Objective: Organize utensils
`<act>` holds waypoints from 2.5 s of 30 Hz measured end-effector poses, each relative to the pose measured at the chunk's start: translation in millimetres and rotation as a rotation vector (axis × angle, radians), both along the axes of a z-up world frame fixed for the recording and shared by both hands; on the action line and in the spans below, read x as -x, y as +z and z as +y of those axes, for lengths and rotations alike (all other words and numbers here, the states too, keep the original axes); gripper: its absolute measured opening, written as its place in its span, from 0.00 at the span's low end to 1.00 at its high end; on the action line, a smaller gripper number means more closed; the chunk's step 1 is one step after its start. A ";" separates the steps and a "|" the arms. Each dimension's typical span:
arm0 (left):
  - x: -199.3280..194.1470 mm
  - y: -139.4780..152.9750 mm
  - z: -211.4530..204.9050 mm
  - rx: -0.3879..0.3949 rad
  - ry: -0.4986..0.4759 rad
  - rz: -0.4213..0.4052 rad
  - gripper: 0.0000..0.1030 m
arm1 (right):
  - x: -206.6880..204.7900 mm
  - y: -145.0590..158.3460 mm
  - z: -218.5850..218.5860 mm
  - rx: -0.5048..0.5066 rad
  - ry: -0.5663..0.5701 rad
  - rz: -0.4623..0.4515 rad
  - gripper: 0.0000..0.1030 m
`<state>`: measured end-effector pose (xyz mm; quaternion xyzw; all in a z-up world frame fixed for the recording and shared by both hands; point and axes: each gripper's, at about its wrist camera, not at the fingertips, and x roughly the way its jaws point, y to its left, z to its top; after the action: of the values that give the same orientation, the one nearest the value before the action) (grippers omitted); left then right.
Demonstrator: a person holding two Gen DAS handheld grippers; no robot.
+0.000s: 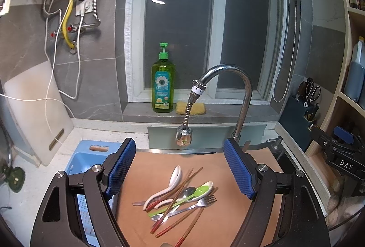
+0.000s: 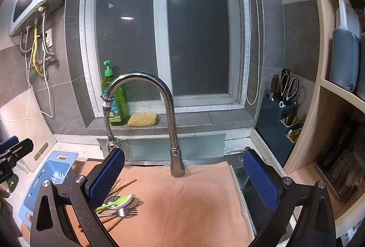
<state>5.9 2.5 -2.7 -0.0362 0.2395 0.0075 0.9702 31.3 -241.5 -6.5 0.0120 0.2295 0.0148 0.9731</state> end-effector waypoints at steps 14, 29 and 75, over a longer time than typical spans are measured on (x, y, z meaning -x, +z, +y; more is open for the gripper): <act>-1.0 -0.7 -0.9 0.000 -0.007 0.002 0.77 | 1.3 0.5 -2.0 -0.001 -0.011 -0.007 1.00; -0.1 -1.4 -1.2 0.001 -0.006 0.004 0.77 | 0.0 1.3 -2.8 -0.002 -0.010 -0.006 1.00; -17.8 -18.4 18.3 0.016 0.023 0.075 0.77 | -28.1 -18.4 11.5 0.010 0.056 0.055 1.00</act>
<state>23.7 20.8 -21.1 -0.0463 0.2753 0.0183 0.9601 59.4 -230.1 -24.9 0.0011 0.2567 0.0408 0.9656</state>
